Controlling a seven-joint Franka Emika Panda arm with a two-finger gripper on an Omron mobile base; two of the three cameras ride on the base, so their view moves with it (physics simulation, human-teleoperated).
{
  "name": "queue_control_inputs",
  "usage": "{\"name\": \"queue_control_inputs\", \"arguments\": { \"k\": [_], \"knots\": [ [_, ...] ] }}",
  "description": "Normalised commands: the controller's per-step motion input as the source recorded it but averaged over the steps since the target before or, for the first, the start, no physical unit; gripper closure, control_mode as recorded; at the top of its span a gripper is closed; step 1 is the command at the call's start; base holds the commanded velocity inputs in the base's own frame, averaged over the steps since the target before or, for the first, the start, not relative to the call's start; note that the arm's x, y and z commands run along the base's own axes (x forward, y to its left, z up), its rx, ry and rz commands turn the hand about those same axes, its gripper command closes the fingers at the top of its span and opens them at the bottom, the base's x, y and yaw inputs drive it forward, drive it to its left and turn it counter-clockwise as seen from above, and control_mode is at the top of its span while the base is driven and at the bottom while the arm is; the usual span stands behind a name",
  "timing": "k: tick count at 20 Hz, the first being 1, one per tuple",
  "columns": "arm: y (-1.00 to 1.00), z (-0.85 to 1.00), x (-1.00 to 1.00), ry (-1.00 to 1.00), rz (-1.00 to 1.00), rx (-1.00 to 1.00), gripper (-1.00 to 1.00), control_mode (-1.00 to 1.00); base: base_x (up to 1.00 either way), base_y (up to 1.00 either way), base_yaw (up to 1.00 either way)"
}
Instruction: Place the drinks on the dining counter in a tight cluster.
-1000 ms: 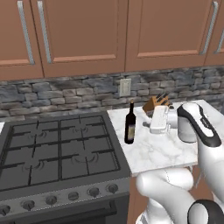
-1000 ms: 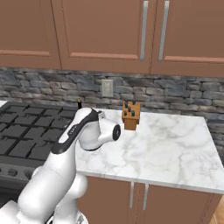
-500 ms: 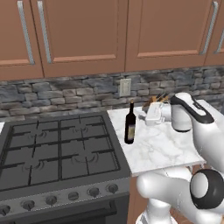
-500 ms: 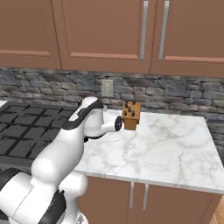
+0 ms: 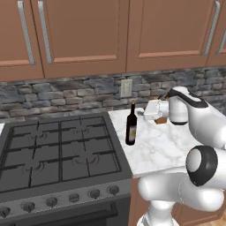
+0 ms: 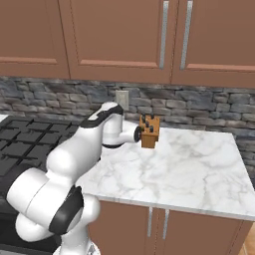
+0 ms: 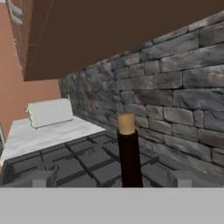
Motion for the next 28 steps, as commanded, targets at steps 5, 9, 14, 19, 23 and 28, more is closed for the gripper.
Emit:
{"name": "queue_control_inputs", "arguments": {
  "k": [5,9,14,19,23,28],
  "knots": [
    [0.05,-0.07,0.27,0.03,0.00,0.00,-1.00,-1.00,0.00,0.00,0.00],
    [0.10,-0.13,0.17,0.03,0.00,0.00,-1.00,-1.00,0.00,0.00,0.00],
    [0.13,-0.12,0.09,0.01,0.00,0.00,-1.00,-1.00,0.00,0.00,0.00],
    [0.13,-0.06,0.02,0.00,0.00,0.00,-1.00,-1.00,0.00,0.00,0.00],
    [0.14,-0.08,0.01,0.00,0.00,0.00,-1.00,-1.00,0.00,0.00,0.00],
    [0.12,-0.08,0.07,0.00,0.00,0.00,-1.00,-1.00,0.00,0.00,0.00]
  ]
}}
